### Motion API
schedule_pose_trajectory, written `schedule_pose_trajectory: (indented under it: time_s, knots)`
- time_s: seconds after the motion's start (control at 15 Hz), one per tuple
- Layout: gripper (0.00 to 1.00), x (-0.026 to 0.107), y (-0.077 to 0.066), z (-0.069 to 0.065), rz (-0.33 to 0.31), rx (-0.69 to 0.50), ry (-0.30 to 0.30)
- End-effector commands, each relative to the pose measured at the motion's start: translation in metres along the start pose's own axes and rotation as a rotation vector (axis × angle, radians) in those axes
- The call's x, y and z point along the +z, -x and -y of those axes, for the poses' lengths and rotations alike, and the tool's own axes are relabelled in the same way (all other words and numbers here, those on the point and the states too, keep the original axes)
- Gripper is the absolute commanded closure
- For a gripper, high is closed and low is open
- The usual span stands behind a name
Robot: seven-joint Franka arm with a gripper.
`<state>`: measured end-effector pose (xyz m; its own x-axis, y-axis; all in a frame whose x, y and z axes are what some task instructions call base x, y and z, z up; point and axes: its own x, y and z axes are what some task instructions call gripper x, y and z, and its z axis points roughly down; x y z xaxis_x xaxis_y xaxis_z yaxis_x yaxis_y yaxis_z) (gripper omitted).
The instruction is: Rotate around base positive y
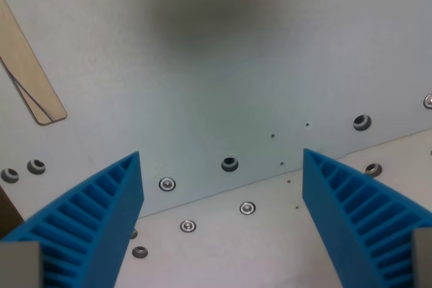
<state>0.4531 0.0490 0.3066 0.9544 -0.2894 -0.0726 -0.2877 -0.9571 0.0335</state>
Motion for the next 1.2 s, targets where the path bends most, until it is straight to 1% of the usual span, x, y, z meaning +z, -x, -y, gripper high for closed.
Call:
schedule_pose_trajectory:
  time_s: [0.07,1.2]
  knots:
    - [0.0,-0.0074,-0.0061,0.0021,0.182,-0.002,0.051]
    - [0.0,-0.0074,-0.0061,0.0021,0.372,-0.005,0.108]
